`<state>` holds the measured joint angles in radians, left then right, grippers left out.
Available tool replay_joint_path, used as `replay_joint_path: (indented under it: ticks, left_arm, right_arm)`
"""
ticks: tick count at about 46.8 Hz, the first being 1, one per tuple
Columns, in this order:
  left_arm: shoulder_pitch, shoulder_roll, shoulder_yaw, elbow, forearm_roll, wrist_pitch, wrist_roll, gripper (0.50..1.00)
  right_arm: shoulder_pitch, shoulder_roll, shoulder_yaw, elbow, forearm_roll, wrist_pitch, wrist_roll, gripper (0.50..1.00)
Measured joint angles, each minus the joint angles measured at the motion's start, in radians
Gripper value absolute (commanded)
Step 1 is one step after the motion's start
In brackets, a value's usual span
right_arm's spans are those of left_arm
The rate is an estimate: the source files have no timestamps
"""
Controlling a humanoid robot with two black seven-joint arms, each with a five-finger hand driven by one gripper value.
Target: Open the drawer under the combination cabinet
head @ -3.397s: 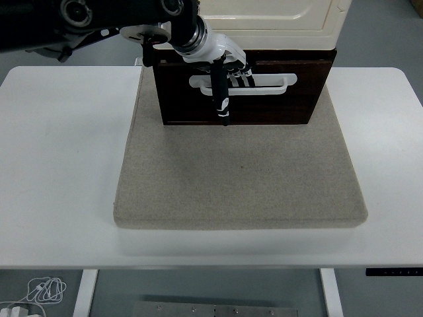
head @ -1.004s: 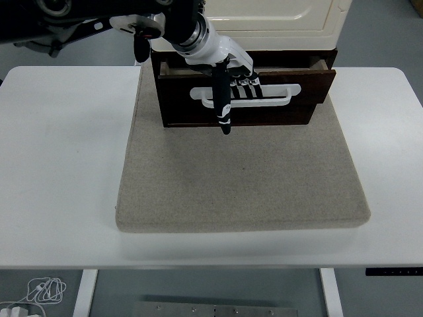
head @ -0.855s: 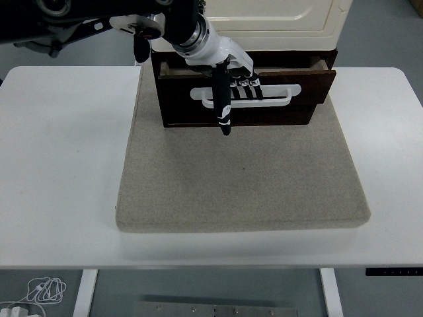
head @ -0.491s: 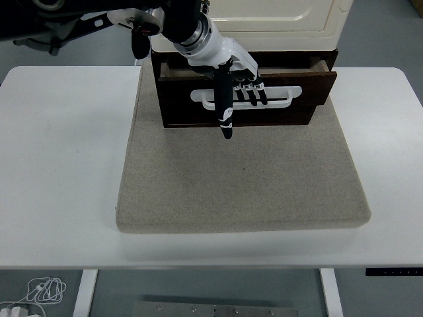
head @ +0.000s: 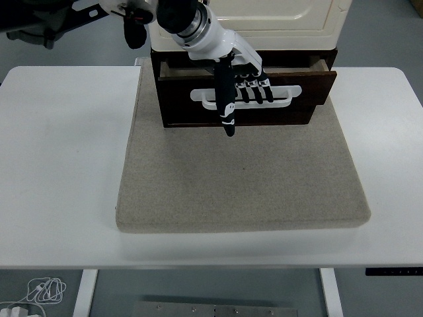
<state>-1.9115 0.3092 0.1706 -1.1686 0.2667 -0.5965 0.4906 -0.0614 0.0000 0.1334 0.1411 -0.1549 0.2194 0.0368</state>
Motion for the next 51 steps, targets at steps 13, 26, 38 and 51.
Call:
replay_joint_path:
  ticks: [13,26,38,51]
  left_arm:
    - [0.045,0.046,-0.256,-0.007,0.0,-0.015,-0.019,1.0]
    - [0.152,0.045,-0.758,0.048,0.014,-0.015,-0.021,1.0]
    - [0.161,0.049,-1.065,0.282,0.014,-0.014,-0.09,1.0]
    - [0.16,0.117,-1.158,0.485,0.003,0.089,-0.344,1.0]
  right_arm:
    - [0.0,0.0,0.0,0.0,0.0,0.0,0.0,0.926]
    - [0.0,0.0,0.0,0.0,0.0,0.0,0.0,0.926]
    - [0.0,0.0,0.0,0.0,0.0,0.0,0.0,0.926]
    - [0.0,0.0,0.0,0.0,0.0,0.0,0.0,0.926]
